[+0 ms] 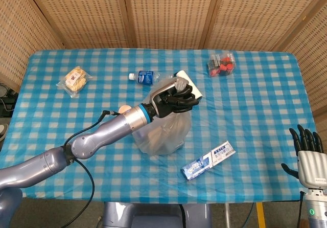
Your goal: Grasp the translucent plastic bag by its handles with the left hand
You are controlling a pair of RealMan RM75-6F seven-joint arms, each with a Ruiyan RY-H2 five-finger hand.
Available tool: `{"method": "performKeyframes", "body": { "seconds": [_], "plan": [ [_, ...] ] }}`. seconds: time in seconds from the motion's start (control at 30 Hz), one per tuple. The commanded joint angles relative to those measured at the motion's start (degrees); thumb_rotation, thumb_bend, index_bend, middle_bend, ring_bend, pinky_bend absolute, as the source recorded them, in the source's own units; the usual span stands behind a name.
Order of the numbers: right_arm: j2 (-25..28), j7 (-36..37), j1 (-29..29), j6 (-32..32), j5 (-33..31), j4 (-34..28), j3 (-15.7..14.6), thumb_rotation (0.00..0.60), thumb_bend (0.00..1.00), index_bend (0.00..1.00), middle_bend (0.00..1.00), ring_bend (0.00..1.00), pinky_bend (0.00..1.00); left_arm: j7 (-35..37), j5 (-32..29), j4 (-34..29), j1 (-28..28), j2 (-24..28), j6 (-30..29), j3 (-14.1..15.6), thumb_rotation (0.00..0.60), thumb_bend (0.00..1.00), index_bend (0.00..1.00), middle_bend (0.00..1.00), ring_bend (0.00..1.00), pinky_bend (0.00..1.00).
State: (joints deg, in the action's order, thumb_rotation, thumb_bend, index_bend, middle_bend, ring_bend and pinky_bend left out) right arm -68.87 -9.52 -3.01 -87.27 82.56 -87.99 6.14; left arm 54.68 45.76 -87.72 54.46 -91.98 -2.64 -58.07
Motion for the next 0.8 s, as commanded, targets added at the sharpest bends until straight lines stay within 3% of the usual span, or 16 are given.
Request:
{"method": "performKeyframes", "body": {
  "seconds": [0.03,0.17,0.2,0.53,0.8],
  "plan": [
    [0.01,-0.03,-0.01,0.04,0.03,-0.06,-0.04,0.6,0.0,0.08,0.0,0.0,0.0,-0.61,-1.64,-0.77,-0.24,2.19,-1.69,1.38,0.6,0.09,1.0,1.0,0.96,1.0],
    [-0.05,-0.2,-0.05,0.01,0.27,-0.16,-0.17,0.6,0.0,0.08,0.0,0.0,0.0,-1.36,-2.69,-1.82,-0.55,3.64,-3.94,2.22,0.6,0.94,1.0,1.0,0.97,1.0],
    [-0.06,-0.25,-0.05,-0.01,0.32,-0.21,-0.2,0.6,0.0,0.08,0.0,0.0,0.0,-1.54,-2.94,-2.06,-0.58,4.13,-4.19,2.51,0.6,1.0,1.0,1.0,0.97,1.0],
    [-0.04,-0.4,-0.07,0.05,0.32,-0.36,-0.26,0.6,0.0,0.08,0.0,0.0,0.0,-4.38,-4.12,-5.53,-0.44,9.6,-8.96,4.67,0.6,1.0,1.0,1.0,0.97,1.0],
    [-0.08,-0.38,-0.17,0.16,0.19,-0.32,-0.19,0.6,0.0,0.08,0.0,0.0,0.0,-6.82,-4.82,-12.4,-0.9,14.3,-18.86,2.71,0.6,1.0,1.0,1.0,0.97,1.0]
  ]
}}
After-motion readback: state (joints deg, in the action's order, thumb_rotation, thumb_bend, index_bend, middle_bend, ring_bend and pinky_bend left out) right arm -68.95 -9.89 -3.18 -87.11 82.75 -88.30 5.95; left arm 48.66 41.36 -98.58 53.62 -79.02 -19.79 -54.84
